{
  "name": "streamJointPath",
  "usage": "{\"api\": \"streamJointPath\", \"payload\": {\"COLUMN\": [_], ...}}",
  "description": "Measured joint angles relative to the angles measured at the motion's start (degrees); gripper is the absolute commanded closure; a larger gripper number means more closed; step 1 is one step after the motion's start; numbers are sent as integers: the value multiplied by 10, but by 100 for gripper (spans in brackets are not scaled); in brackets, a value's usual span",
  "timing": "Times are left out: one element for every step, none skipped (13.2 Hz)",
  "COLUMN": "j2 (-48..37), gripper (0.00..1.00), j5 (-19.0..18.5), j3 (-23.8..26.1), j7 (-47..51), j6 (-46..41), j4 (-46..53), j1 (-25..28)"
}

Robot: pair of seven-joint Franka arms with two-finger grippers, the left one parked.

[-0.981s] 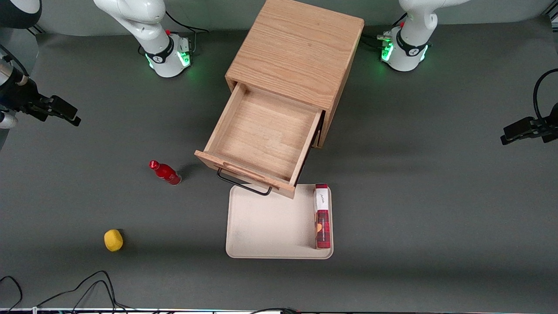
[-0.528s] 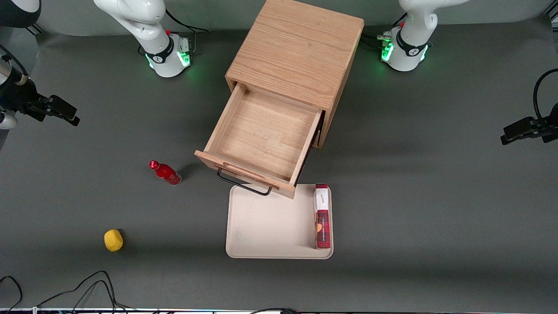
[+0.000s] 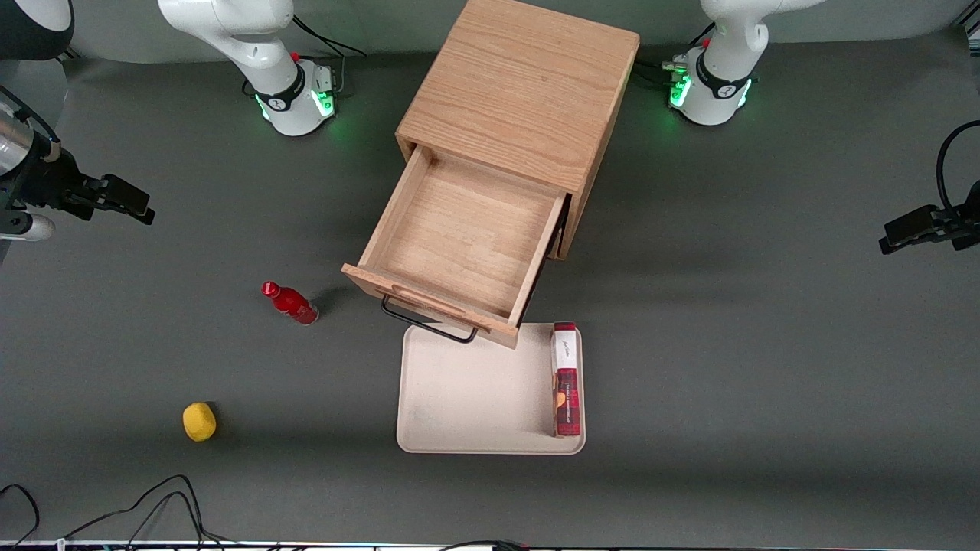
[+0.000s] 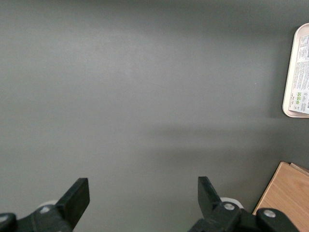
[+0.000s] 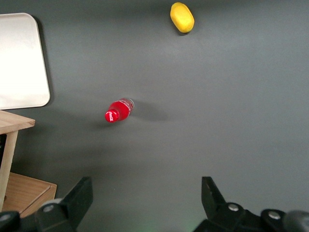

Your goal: Open upper drawer

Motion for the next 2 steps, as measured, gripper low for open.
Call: {"api": "streamJointPath", "payload": {"j2": [0, 0], "gripper": [0, 0], "j5": [0, 0], "j3": [0, 0], "j7": [0, 0], "j6": [0, -1], "j4": [0, 1], "j1": [0, 0]}}
